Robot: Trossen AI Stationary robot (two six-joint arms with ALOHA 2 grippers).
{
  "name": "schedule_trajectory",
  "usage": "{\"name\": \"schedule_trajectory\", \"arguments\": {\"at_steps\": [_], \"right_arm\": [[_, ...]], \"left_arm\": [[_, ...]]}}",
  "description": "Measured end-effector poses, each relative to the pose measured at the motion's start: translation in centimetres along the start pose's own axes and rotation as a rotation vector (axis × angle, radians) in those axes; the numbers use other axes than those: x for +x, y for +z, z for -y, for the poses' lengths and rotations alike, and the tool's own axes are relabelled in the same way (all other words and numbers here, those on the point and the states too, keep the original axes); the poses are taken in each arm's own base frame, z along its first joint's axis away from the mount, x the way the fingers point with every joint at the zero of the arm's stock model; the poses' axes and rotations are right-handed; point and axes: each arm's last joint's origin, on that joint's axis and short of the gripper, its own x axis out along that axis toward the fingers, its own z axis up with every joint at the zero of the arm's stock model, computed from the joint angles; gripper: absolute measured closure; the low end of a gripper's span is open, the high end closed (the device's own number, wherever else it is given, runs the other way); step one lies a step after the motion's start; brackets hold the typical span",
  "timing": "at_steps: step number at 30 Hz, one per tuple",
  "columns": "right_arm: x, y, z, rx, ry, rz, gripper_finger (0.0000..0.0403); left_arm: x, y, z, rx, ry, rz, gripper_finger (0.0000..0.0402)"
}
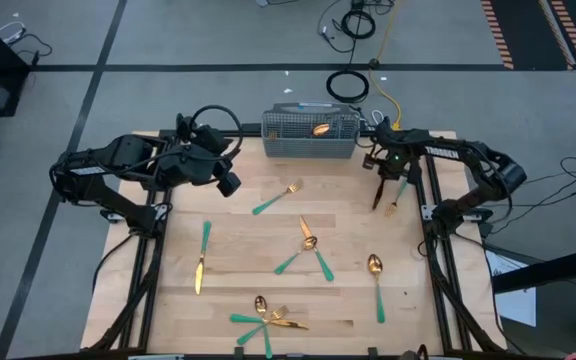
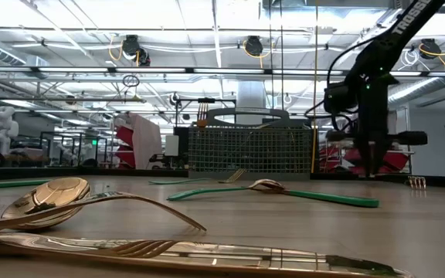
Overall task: Sort silverware
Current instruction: Put the green table knife into the gray silverware basket
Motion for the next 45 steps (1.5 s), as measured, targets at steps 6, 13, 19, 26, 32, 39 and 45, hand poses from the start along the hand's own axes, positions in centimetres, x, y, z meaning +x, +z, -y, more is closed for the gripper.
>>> {"name": "schedule_trajectory", "arguments": {"at_steps": [6,13,19,26,32,39,45], "right_arm": [[-1.3,-1.1,-0.5,-0.053,0.054,0.047,0.0403],[-3.9,-2.5,-0.6,-0.086,0.117,0.206,0.0403],[-6.9,-3.4,-0.2,-0.11,0.207,0.434,0.0403],[-12.2,-4.2,-2.2,-0.232,0.536,0.868,0.0403],[-15.1,-3.9,-4.3,-0.354,0.684,1.173,0.0403],[-14.1,-2.8,-6.9,-0.419,0.691,1.308,0.0403],[-12.0,-2.3,-9.5,-0.462,0.682,1.282,0.0403]], "left_arm": [[0.0,0.0,0.0,0.0,-0.005,-0.001,0.0268],[0.0,0.0,0.0,0.0,-0.006,-0.002,0.0268],[0.0,0.0,0.0,0.0,-0.006,-0.002,0.0268],[0.0,0.0,0.0,0.0,-0.006,-0.002,0.0268],[0.0,0.0,0.0,0.0,-0.006,-0.002,0.0268],[0.0,0.0,0.0,0.007,-0.001,0.0,0.0268],[0.0,0.0,0.0,0.006,0.001,0.001,0.0268]]}}
